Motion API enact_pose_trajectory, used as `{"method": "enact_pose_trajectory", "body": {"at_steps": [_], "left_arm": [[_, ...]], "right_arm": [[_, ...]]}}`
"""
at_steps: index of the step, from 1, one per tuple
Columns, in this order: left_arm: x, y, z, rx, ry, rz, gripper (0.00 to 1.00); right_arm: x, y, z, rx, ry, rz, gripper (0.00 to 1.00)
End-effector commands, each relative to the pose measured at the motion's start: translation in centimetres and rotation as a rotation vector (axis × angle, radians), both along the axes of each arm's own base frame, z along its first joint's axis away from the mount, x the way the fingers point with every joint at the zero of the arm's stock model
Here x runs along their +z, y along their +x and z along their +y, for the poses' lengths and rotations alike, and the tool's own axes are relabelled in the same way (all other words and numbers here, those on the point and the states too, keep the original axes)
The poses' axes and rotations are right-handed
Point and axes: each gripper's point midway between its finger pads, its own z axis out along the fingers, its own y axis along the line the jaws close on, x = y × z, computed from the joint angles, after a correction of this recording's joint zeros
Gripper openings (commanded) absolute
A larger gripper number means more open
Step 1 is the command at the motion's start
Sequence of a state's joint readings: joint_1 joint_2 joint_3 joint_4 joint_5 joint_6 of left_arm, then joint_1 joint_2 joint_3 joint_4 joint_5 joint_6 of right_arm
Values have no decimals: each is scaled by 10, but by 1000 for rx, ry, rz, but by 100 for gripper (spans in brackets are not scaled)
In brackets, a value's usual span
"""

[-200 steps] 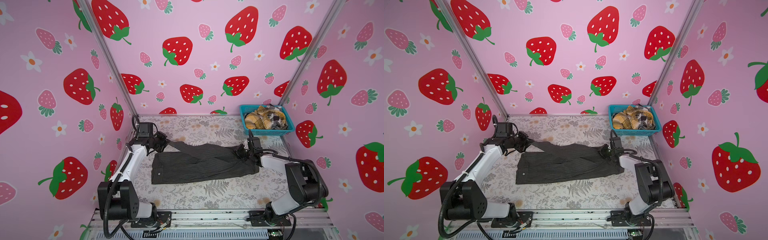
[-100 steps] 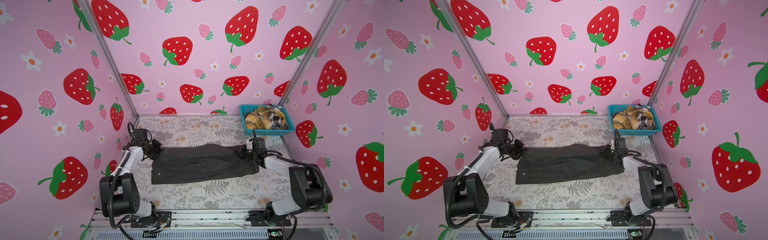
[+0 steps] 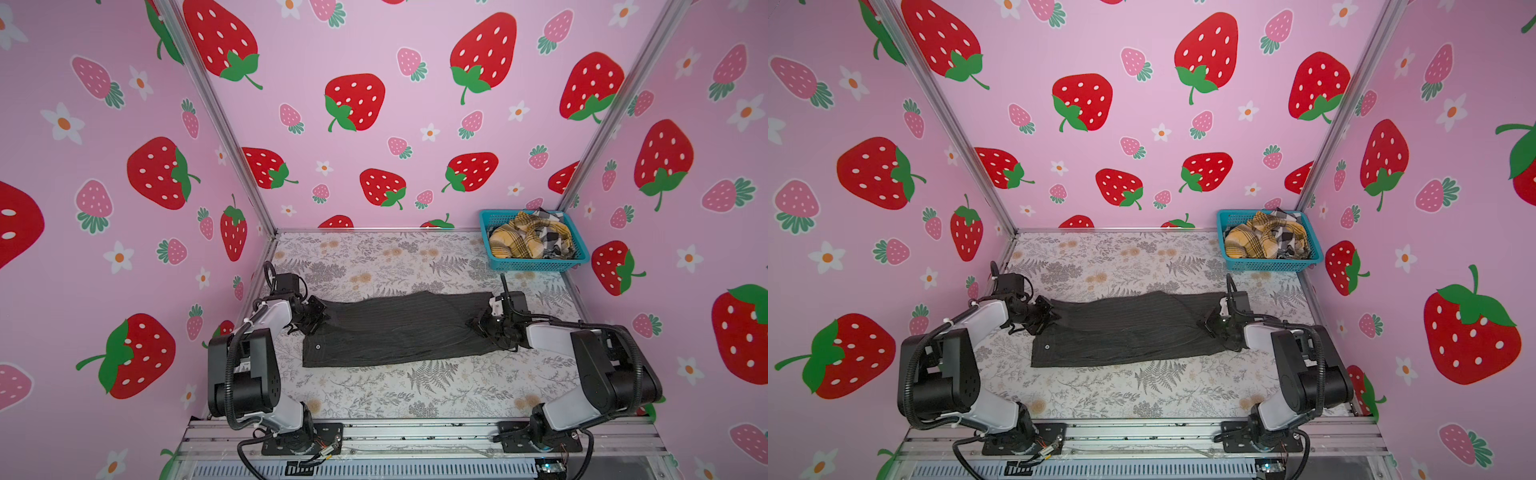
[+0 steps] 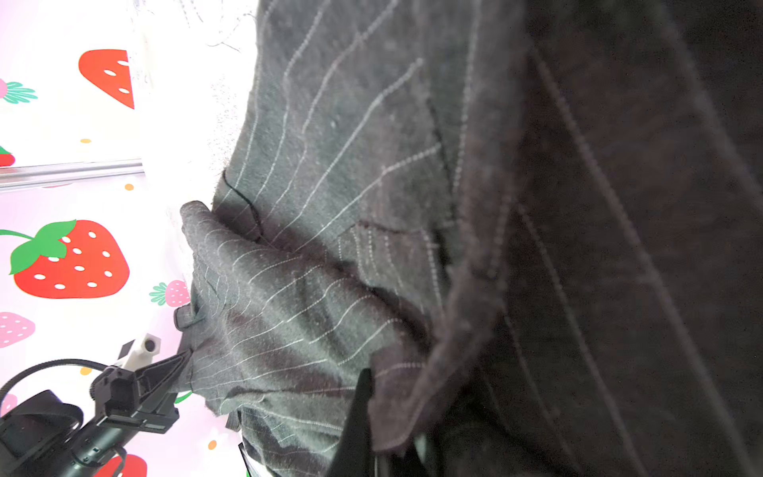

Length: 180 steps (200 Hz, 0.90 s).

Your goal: Fold and stack the long sleeve shirts

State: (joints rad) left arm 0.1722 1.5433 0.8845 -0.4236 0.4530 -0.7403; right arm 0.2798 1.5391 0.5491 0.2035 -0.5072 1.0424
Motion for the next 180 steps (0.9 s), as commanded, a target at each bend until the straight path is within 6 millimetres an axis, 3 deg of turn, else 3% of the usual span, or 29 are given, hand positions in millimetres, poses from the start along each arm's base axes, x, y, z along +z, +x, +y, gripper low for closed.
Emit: {"method": "enact_pose_trajectory", "body": {"at_steps": [1, 13, 27, 83, 103, 122, 139, 160, 180], "left_arm": [[35, 25, 9, -14, 45, -115, 0], [44, 30, 10, -20, 51, -139, 0], [41, 29, 15, -14, 76, -129, 0], [-28, -5, 29, 7, 93, 30, 0], [-41, -15, 33, 28, 96, 86, 18], [-38, -18, 38, 47, 124, 103, 46], [-26, -20, 41, 55, 145, 97, 57], [1, -19, 49, 61, 197, 61, 62], [33, -20, 58, 85, 261, 21, 62]], "right_arm": [[16, 8, 3, 6, 5, -64, 0], [15, 7, 3, 9, 1, -62, 0], [13, 5, 2, 9, 4, -55, 0], [9, 1, 9, 26, 11, -52, 0], [11, -2, 16, 52, 9, -54, 0], [14, -8, 20, 71, -1, -53, 34], [18, -14, 16, 77, -21, -59, 57], [27, -24, 9, 97, -57, -67, 71], [38, -33, -1, 131, -137, -70, 74]]}}
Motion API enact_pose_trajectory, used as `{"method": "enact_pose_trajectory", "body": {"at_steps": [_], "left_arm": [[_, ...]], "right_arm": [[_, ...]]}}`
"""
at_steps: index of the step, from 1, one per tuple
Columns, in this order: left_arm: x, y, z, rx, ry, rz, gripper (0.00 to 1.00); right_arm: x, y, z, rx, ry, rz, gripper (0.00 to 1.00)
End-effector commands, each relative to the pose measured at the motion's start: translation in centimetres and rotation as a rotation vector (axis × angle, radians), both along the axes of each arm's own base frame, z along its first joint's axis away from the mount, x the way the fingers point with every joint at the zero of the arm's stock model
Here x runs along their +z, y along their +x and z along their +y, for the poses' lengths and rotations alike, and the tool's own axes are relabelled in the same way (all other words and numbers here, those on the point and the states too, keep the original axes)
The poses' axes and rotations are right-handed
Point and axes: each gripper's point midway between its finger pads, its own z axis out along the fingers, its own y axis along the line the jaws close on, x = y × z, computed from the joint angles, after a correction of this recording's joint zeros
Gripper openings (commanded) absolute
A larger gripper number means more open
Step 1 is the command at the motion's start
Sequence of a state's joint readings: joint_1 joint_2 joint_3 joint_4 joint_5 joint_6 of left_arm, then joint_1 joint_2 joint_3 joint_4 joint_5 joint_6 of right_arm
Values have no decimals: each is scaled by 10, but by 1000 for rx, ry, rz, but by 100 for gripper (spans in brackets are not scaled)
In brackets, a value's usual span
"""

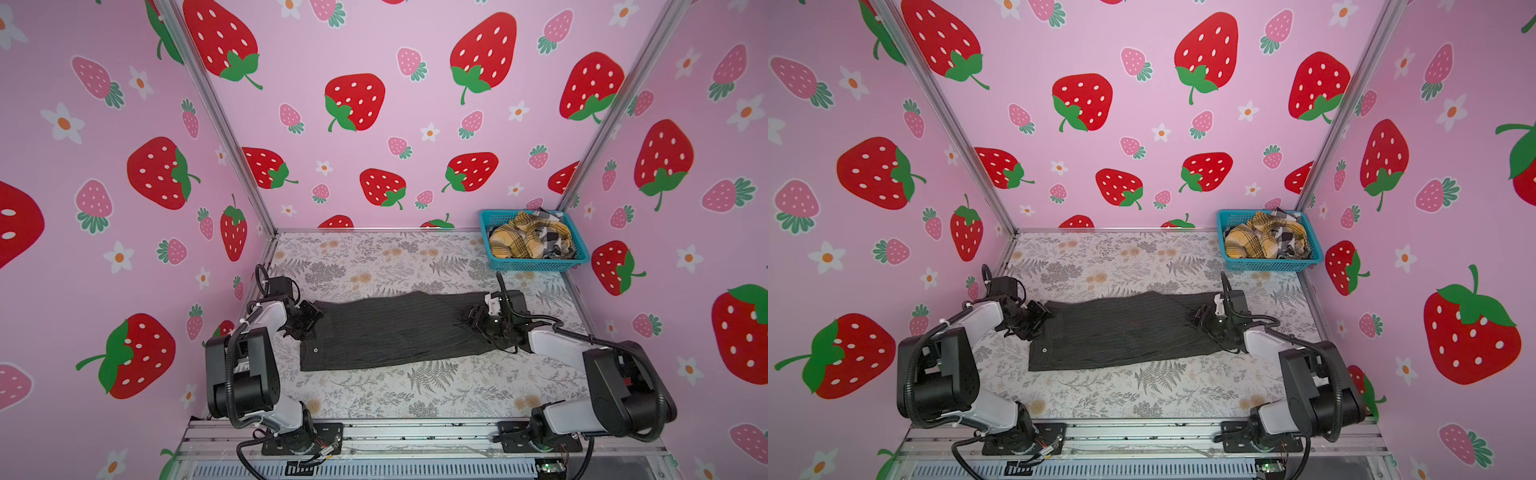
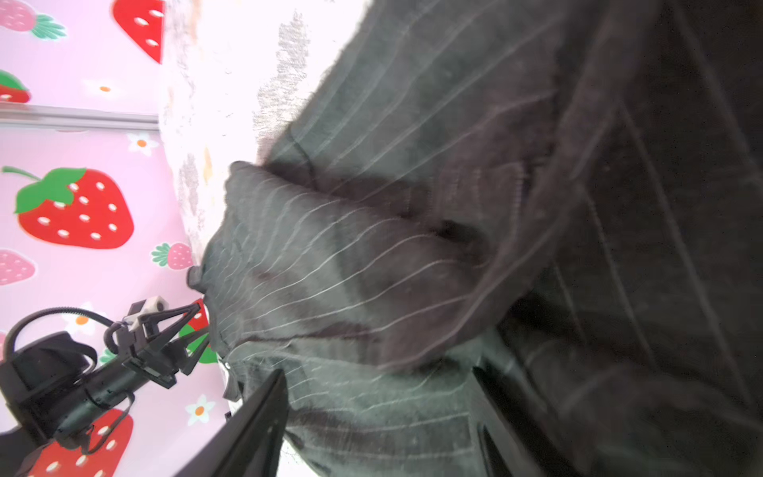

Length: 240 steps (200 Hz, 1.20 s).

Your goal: Fold and stack the long sleeve shirts

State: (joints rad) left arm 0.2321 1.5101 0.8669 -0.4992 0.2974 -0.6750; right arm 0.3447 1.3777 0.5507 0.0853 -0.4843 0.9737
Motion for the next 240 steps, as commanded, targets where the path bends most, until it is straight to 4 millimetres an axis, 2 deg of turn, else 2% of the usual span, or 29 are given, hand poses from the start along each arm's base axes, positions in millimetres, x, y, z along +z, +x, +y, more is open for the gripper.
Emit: {"method": "enact_pose_trajectory", "body": {"at_steps": [1, 15, 28, 35, 49, 68, 80, 83, 87, 107, 124, 145, 175, 194, 216, 230, 240], "left_arm": [[45, 2, 18, 21, 110, -46, 62], [60, 0, 19, 25, 121, -62, 56], [68, 5, 7, 4, 80, -100, 46], [68, 8, -2, -19, 57, -107, 41], [63, 13, -23, -83, 19, -100, 31], [50, 19, -41, -131, -15, -82, 15], [41, 23, -47, -128, -51, -82, 7], [38, 23, -48, -126, -58, -81, 2], [35, 24, -49, -121, -65, -78, 0], [17, 26, -53, -122, -100, -51, 0], [1, 25, -53, -128, -99, -10, 0], [-15, 21, -47, -119, -84, 41, 0], [-34, 11, -43, -92, -82, 88, 0], [-44, 5, -40, -76, -87, 122, 0], [-54, -7, -32, -37, -103, 156, 0], [-57, -16, -27, -7, -120, 167, 0], [-57, -24, -26, 4, -132, 171, 0]], "right_arm": [[6, -15, -14, 33, -114, 15, 74], [15, -18, -26, 54, -202, -2, 68], [26, -19, -34, 77, -282, -22, 61], [34, -17, -36, 88, -321, -43, 50], [49, -9, -34, 112, -389, -93, 36], [63, 9, -27, 130, -449, -145, 31], [63, 22, -21, 136, -459, -156, 27], [61, 25, -20, 137, -464, -155, 26], [59, 29, -20, 138, -473, -153, 25], [43, 44, -14, 153, -492, -151, 20], [23, 46, -12, 157, -495, -118, 18], [-8, 32, -18, 164, -536, -39, 18], [-45, 8, -36, 166, -596, 54, 26], [-65, 7, -42, 174, -637, 98, 26], [-80, 24, -36, 196, -648, 123, 25], [-77, 58, -22, 203, -639, 85, 26], [-71, 91, -4, 214, -612, 38, 25]]}}
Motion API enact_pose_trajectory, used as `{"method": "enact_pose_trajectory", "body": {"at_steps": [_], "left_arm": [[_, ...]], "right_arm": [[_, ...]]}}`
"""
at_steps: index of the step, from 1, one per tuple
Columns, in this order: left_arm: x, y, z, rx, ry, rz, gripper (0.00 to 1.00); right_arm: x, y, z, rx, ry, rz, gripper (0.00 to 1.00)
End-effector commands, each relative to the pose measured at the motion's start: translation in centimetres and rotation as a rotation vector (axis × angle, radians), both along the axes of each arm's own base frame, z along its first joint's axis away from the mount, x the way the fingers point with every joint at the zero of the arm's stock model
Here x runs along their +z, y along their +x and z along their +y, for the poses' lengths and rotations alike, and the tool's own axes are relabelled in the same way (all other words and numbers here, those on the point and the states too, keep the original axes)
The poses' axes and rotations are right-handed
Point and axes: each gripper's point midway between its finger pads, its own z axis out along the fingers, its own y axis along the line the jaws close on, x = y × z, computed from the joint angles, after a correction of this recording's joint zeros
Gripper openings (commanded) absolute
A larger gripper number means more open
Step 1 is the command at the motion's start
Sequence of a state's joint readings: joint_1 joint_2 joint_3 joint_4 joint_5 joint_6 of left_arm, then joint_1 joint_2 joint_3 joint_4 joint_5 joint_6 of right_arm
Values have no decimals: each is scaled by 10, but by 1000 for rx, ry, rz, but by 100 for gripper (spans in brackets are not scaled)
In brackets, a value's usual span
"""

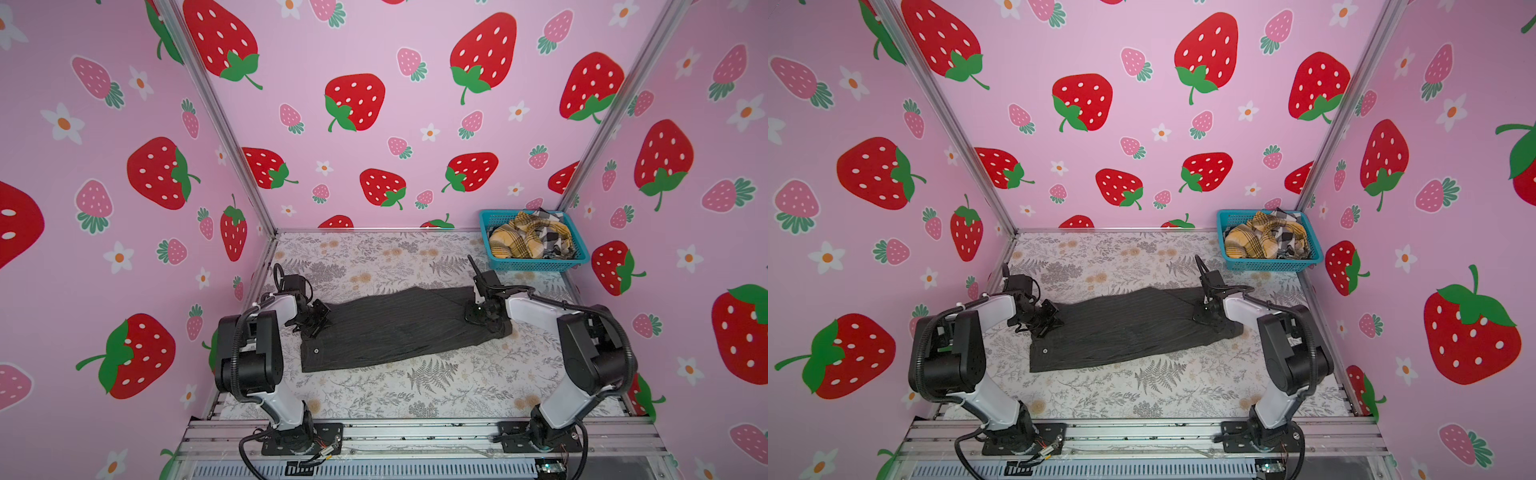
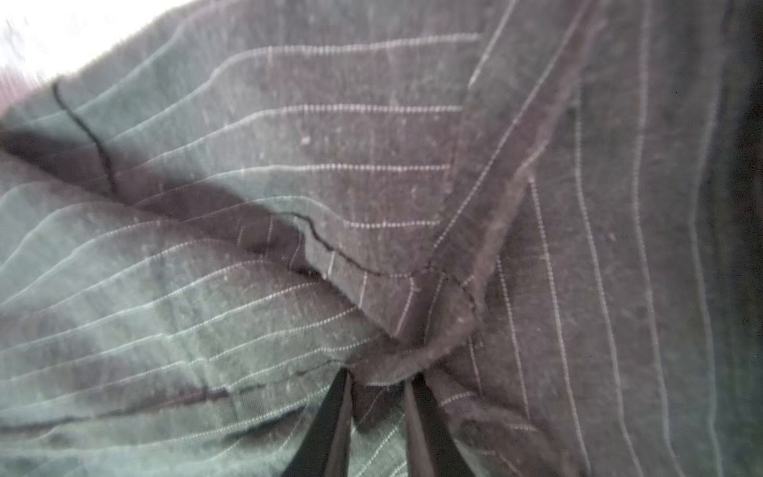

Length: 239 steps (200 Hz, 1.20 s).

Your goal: Fold and stack the long sleeve shirts

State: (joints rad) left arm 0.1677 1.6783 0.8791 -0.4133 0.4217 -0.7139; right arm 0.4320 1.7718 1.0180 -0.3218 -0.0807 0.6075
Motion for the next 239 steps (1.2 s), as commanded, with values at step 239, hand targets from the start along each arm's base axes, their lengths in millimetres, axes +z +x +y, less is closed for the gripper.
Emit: {"method": "enact_pose_trajectory", "body": {"at_steps": [239], "left_arm": [[10, -79, -147, -452, -29, 82, 7]], "right_arm": [[-6, -46, 137, 265, 96, 59, 32]]}}
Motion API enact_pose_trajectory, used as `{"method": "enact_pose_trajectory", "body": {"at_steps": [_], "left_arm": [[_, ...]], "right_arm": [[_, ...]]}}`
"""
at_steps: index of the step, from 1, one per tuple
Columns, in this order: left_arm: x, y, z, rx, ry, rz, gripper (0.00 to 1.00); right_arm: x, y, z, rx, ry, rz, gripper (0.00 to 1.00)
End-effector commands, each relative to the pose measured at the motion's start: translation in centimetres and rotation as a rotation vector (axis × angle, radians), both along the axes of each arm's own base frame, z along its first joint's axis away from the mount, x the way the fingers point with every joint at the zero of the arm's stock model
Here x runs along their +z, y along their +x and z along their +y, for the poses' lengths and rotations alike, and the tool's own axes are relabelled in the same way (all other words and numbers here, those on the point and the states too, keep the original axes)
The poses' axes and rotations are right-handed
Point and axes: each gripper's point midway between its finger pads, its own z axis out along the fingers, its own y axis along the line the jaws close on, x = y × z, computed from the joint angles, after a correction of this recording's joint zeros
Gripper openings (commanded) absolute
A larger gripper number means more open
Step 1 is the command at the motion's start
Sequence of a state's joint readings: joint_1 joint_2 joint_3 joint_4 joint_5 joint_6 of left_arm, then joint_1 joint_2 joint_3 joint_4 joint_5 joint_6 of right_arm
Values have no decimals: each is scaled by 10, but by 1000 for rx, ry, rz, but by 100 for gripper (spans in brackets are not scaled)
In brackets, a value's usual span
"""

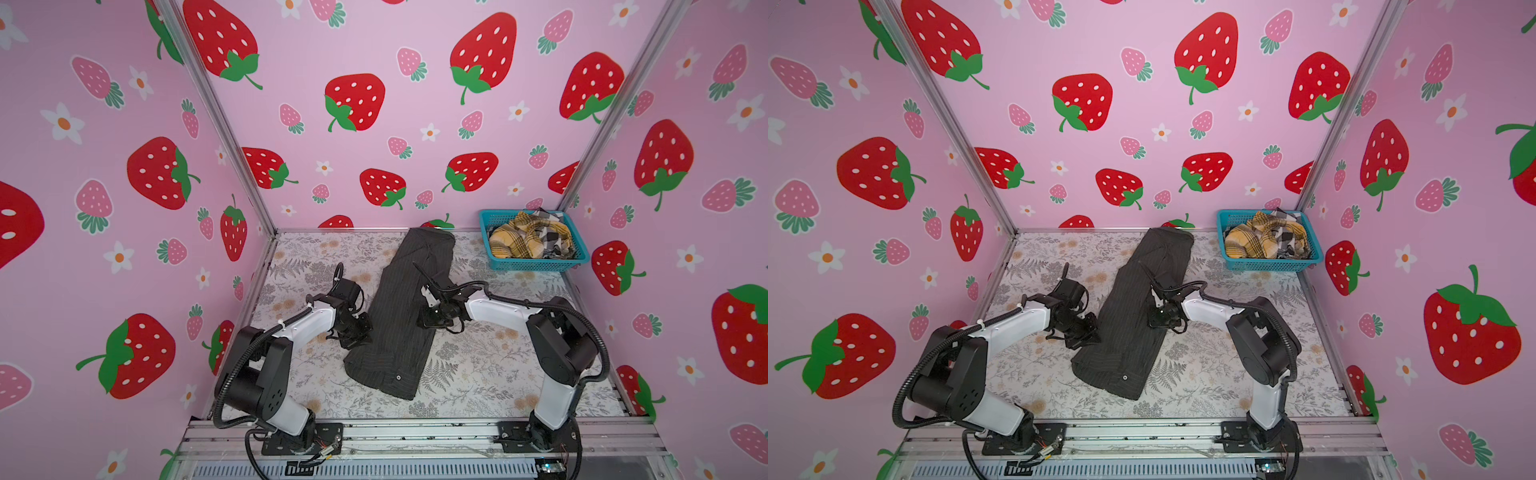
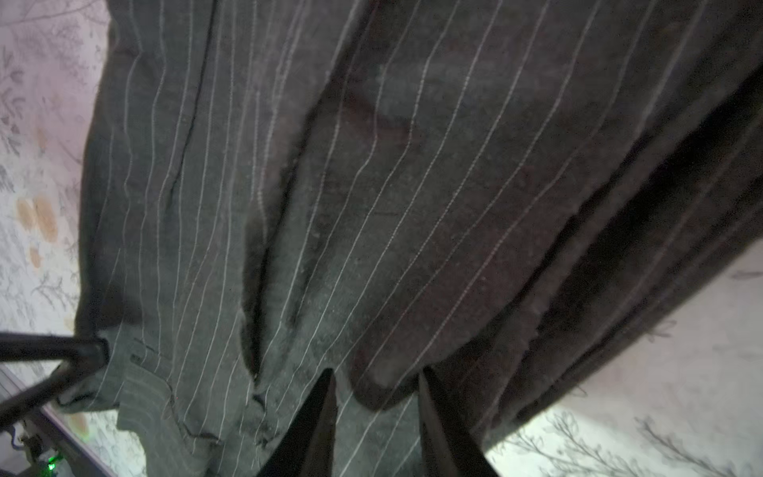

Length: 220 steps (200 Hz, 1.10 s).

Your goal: Fold and stack the long sleeve shirts

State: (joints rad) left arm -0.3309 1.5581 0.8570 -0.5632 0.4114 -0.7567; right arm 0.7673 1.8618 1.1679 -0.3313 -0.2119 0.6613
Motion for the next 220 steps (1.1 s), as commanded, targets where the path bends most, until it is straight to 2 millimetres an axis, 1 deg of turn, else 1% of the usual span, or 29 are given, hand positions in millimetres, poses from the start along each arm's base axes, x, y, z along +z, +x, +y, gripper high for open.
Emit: {"method": "enact_pose_trajectory", "body": {"at_steps": [1, 5, 6, 9, 14, 26, 32, 46, 57, 66, 74, 84, 86, 97, 102, 115, 121, 134, 142, 150, 157, 168, 180, 188, 201, 220], "left_arm": [[-10, -3, -4, 7, -31, 23, 7], [-14, -5, -4, 9, -29, 32, 7], [-14, -5, -4, 11, -29, 34, 4], [-16, -6, -5, 11, -32, 38, 2], [-19, -8, -6, 16, -40, 48, 1], [-25, -11, -13, 26, -56, 58, 1], [-26, -12, -19, 23, -65, 56, 1], [-27, -13, -39, 2, -100, 51, 1], [-24, -14, -56, -26, -121, 48, 1], [-20, -15, -70, -52, -131, 39, 1], [-14, -16, -81, -75, -142, 27, 3], [-1, -15, -92, -110, -166, -2, 4], [2, -15, -94, -116, -169, -9, 8], [21, -11, -92, -130, -161, -56, 16], [30, -8, -86, -126, -142, -88, 20], [56, 4, -64, -87, -94, -182, 31], [68, 10, -53, -60, -84, -228, 35], [94, 23, -34, -10, -81, -333, 42], [106, 27, -24, 3, -59, -394, 48], [111, 29, -16, 16, -42, -434, 53], [109, 29, -11, 29, -42, -431, 55], [101, 27, -10, 41, -77, -372, 53], [87, 21, -16, 40, -144, -278, 50], [80, 18, -22, 42, -194, -233, 50], [70, 14, -30, 53, -254, -199, 55], [53, 6, -29, 69, -243, -135, 60]], "right_arm": [[-22, 18, -11, -75, -53, 12, 32], [-25, 24, -15, -84, -63, 9, 32], [-25, 25, -15, -87, -65, 9, 32], [-31, 27, -20, -94, -87, 21, 31], [-36, 32, -28, -108, -112, 31, 31], [-40, 51, -37, -130, -126, 28, 31], [-41, 59, -42, -137, -132, 26, 30], [-37, 81, -46, -132, -131, 3, 29], [-26, 97, -47, -120, -134, -34, 27], [-15, 106, -51, -114, -142, -60, 27], [-3, 111, -53, -109, -138, -86, 27], [16, 112, -56, -101, -139, -124, 27], [20, 112, -57, -100, -139, -133, 27], [40, 105, -57, -81, -135, -163, 30], [49, 100, -56, -73, -130, -179, 32], [62, 80, -54, -45, -134, -191, 39], [66, 70, -50, -27, -128, -190, 43], [66, 44, -44, -10, -112, -171, 50], [64, 28, -38, 0, -89, -149, 51], [63, 15, -30, 5, -59, -136, 51], [61, 5, -27, 1, -42, -119, 51], [56, -11, -17, 4, -17, -96, 51], [49, -24, -11, 14, -19, -76, 51], [45, -30, -10, 16, -25, -65, 51], [36, -39, -8, 15, -26, -34, 50], [25, -55, -5, 21, -23, 8, 49]]}}
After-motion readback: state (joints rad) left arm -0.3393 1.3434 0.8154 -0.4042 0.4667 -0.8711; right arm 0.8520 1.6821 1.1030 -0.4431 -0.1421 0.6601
